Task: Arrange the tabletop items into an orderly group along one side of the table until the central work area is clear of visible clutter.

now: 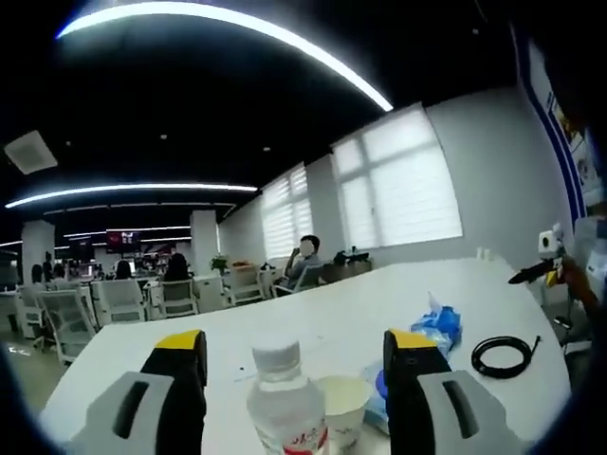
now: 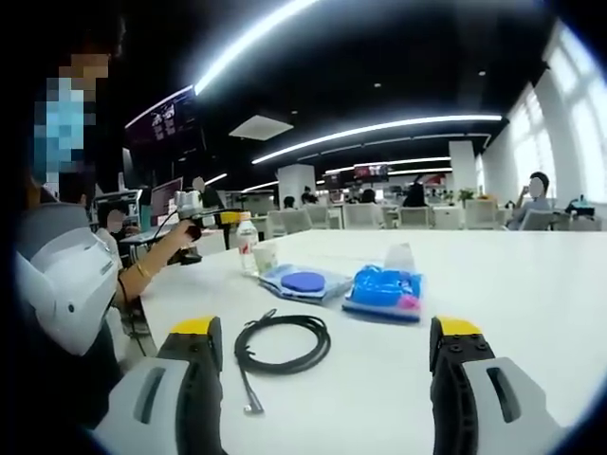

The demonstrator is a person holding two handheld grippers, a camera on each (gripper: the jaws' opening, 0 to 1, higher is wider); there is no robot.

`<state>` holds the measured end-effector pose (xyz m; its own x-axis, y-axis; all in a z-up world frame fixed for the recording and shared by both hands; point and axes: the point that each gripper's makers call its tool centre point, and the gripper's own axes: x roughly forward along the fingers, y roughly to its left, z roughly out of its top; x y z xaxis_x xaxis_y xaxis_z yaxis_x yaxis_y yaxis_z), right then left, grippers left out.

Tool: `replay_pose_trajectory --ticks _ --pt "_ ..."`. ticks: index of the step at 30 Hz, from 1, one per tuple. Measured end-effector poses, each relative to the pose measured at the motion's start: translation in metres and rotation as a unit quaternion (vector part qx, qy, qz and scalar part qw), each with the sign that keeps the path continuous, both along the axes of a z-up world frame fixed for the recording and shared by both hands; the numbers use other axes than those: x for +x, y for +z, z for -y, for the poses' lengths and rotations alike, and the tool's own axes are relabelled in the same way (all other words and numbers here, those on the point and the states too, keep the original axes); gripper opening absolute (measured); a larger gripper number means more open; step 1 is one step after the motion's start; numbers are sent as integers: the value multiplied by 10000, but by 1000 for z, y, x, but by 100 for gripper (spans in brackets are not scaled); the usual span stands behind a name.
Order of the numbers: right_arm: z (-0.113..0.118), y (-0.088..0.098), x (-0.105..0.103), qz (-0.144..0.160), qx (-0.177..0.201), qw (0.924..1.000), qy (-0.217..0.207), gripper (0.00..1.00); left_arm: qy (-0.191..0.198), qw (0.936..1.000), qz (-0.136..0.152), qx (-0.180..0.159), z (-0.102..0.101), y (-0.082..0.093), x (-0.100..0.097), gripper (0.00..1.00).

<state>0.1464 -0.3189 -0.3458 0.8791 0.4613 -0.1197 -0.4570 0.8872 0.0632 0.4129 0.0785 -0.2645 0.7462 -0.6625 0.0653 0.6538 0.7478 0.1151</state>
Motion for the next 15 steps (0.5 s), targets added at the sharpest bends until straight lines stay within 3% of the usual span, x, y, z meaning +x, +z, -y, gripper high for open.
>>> replay_pose_trajectory --ticks 6,15 --pt "2 1 1 15 -15 10000 -39 86 97 9997 210 45 -2 3 -22 79" --pt "5 1 -3 3 -8 10000 -56 85 213 9994 199 175 -7 -9 -50 79"
